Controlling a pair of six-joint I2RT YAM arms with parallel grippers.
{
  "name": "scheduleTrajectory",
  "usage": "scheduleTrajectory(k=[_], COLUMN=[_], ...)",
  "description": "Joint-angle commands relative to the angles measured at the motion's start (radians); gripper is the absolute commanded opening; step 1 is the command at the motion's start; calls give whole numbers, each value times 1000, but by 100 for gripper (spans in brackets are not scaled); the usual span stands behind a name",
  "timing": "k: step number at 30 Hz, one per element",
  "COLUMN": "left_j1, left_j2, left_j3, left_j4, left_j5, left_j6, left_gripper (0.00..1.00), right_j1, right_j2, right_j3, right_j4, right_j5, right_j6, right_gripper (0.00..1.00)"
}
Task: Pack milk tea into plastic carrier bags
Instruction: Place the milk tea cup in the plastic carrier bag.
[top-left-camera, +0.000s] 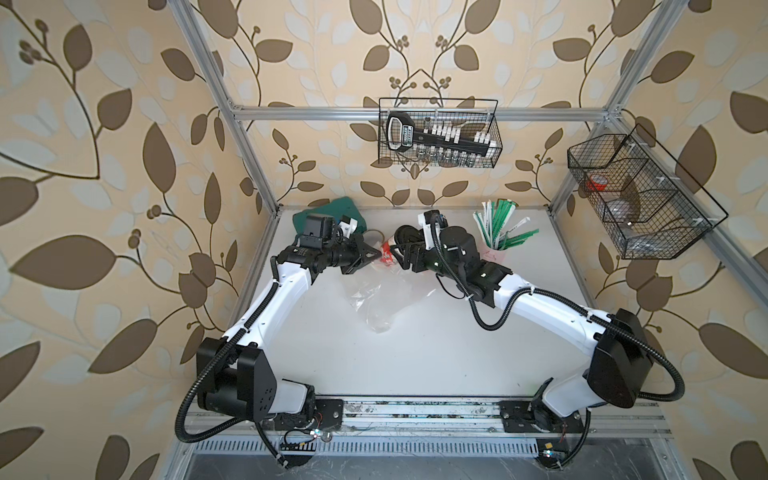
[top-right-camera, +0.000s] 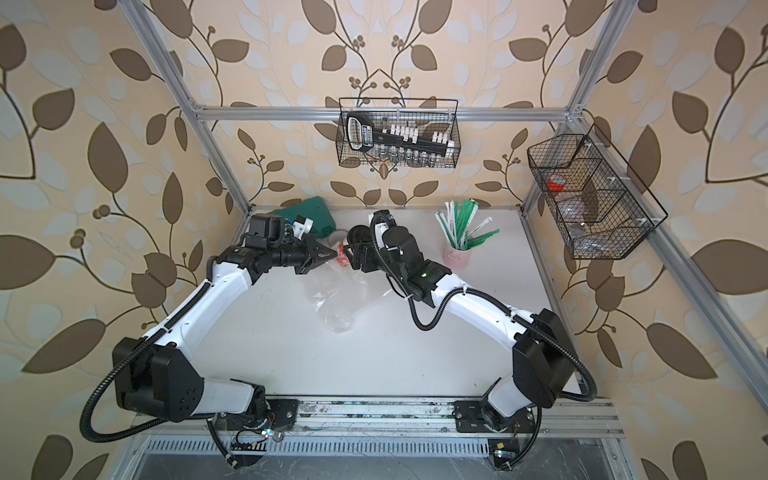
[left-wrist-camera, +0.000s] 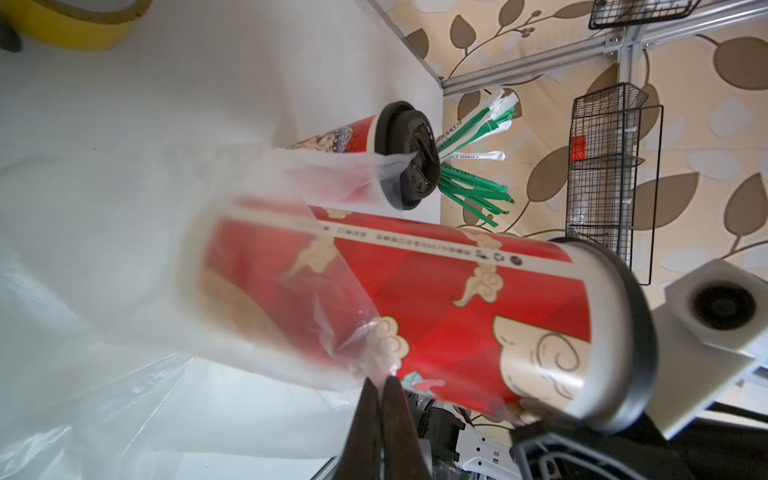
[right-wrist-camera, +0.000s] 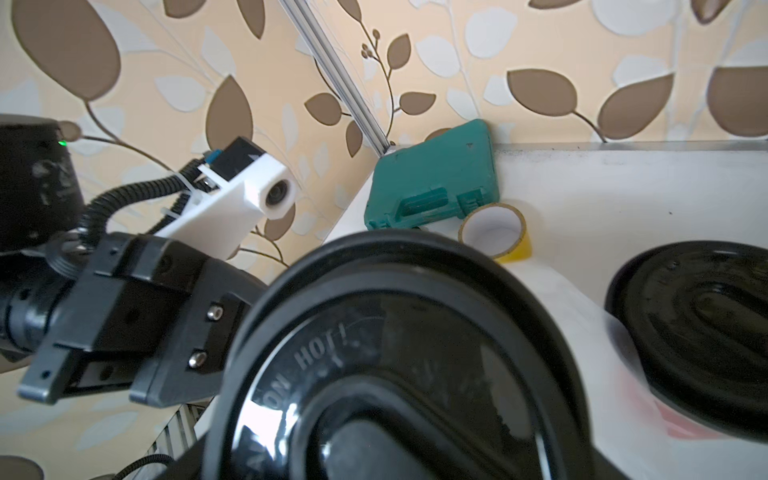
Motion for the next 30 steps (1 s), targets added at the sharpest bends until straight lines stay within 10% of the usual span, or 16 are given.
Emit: scheduleTrajectory(k=[1,30], left_j1=[10,6], left_j2=[-39,-14], left_j3=[-4,54], left_j4=[26,96], left_j5=[26,181], left_j6=[17,4], left_gripper=[0,0], right_j1=[1,-6], right_j2=[41,83], right_j3=[0,-89], right_j4=[77,99], right_j5=[-59,-195], right_j6=[41,193], right_gripper=[71,69])
